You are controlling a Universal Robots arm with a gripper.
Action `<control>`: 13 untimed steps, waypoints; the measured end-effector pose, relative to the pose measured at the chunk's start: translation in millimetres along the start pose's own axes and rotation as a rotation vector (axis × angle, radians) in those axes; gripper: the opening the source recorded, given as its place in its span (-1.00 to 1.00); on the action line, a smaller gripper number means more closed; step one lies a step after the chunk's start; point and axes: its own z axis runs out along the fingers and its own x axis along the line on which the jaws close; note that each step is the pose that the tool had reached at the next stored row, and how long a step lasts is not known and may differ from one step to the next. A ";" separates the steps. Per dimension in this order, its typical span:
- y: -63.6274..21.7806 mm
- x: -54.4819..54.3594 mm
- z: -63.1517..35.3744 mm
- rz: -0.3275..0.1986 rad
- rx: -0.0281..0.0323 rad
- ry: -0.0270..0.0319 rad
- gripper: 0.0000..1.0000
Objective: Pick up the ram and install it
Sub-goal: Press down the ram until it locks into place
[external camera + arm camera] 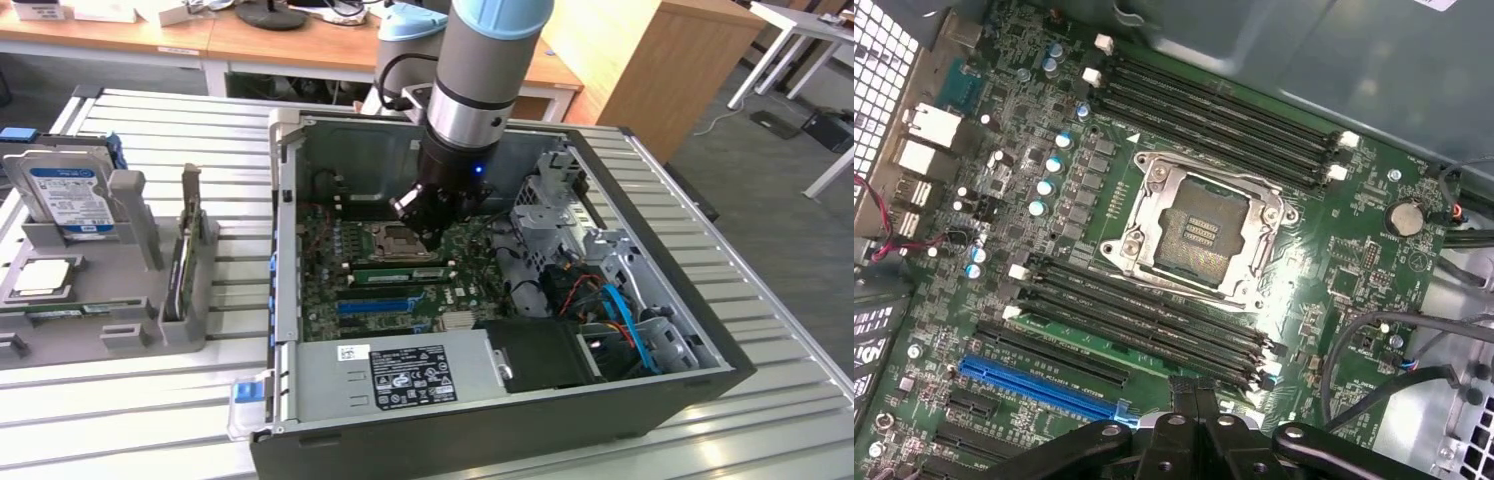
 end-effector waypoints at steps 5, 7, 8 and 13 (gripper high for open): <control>0.0 0.0 0.0 0.000 -0.0003 0.0008 -0.79; -0.2 -0.6 0.0 0.001 -0.0025 0.0072 -0.79; -0.5 -1.4 0.1 0.001 -0.0047 0.0130 -0.79; -1.8 -5.2 0.1 0.003 -0.0176 0.0512 -0.79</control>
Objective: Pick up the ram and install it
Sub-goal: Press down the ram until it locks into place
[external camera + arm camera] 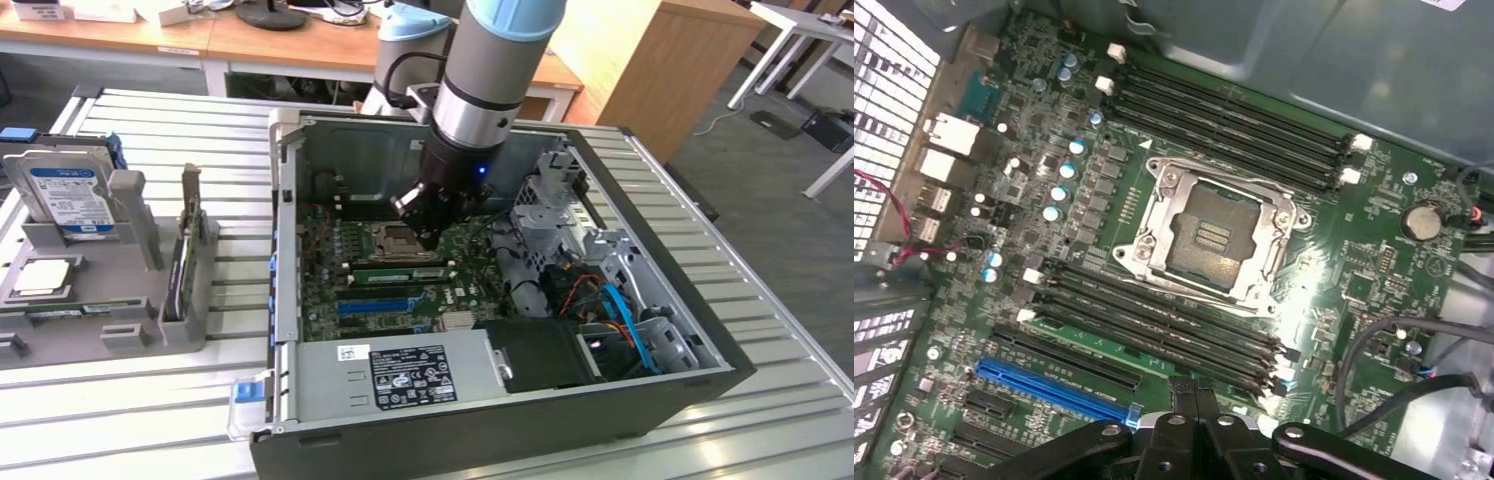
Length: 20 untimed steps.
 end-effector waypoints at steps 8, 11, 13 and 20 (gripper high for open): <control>0.0 -0.3 0.3 0.077 -0.0008 -0.0044 -0.79; 0.0 -0.3 0.4 0.116 -0.0010 -0.0067 -0.79; 0.0 -0.3 0.5 0.141 -0.0011 -0.0082 -0.79; 0.0 -0.3 0.8 0.237 -0.0018 -0.0139 -0.79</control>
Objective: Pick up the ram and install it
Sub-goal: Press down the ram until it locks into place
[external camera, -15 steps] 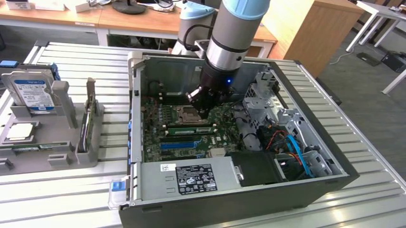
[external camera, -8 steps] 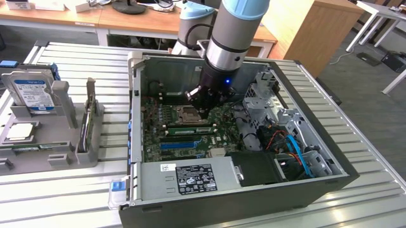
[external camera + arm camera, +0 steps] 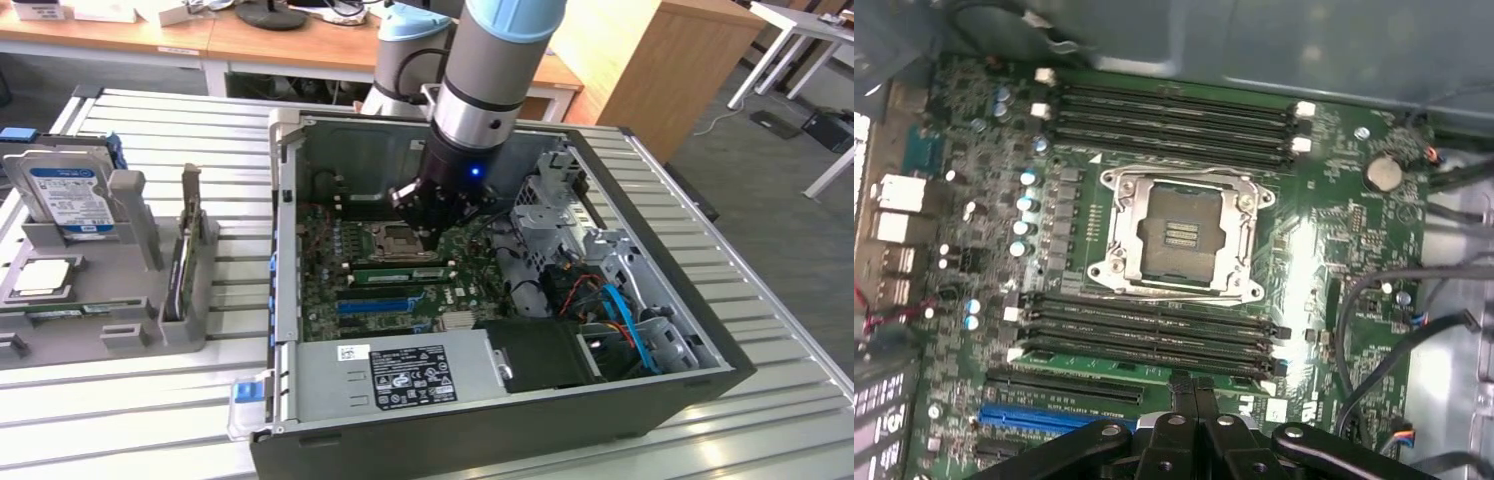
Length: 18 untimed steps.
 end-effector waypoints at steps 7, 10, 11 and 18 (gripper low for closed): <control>0.0 0.0 0.2 0.064 -0.0004 -0.0038 -0.79; 0.0 0.1 0.2 0.065 -0.0004 -0.0032 -0.79; 0.0 0.0 0.2 0.065 -0.0004 -0.0032 -0.79; 0.2 2.6 0.2 0.065 -0.0004 -0.0036 -0.79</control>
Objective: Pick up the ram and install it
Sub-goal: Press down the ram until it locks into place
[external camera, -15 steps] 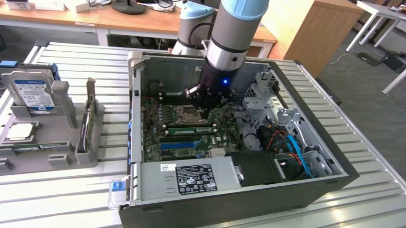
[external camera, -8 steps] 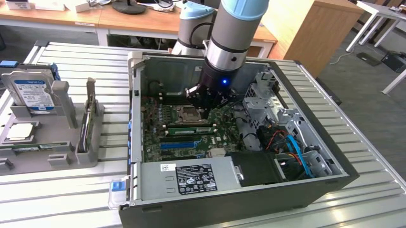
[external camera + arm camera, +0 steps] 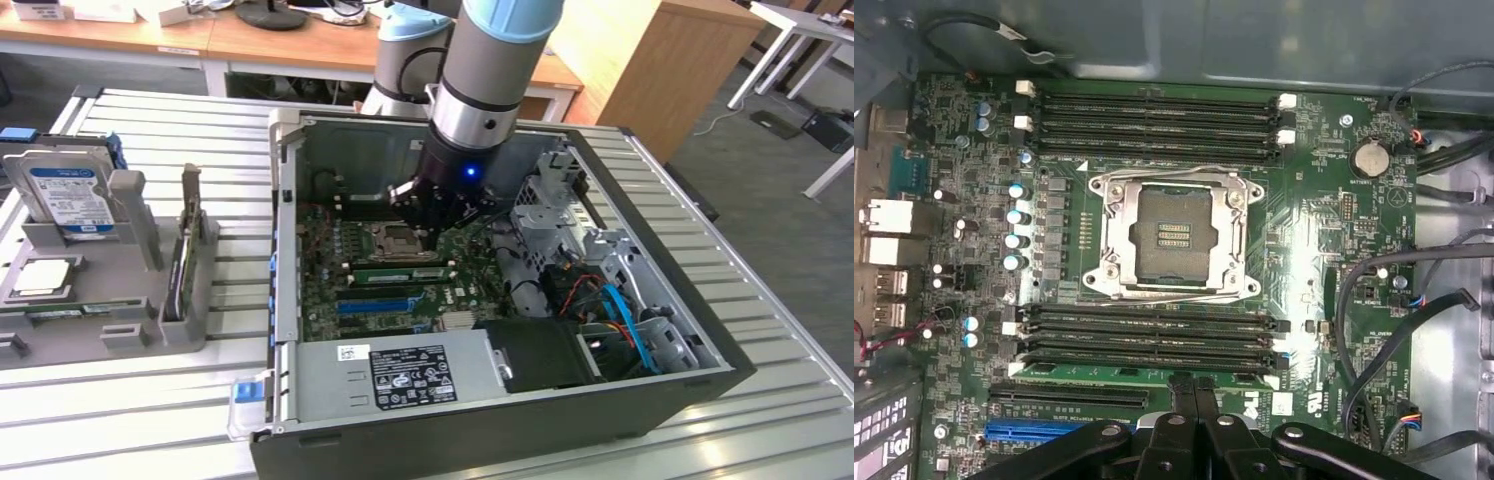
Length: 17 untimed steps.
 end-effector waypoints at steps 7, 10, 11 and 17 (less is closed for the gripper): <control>0.2 6.9 0.1 0.000 0.0000 -0.0006 -0.79; 0.3 9.3 0.1 0.000 0.0000 -0.0010 -0.79; 0.3 10.1 0.1 0.000 0.0000 -0.0011 -0.79; 0.5 16.0 0.2 0.003 0.0000 -0.0036 -0.79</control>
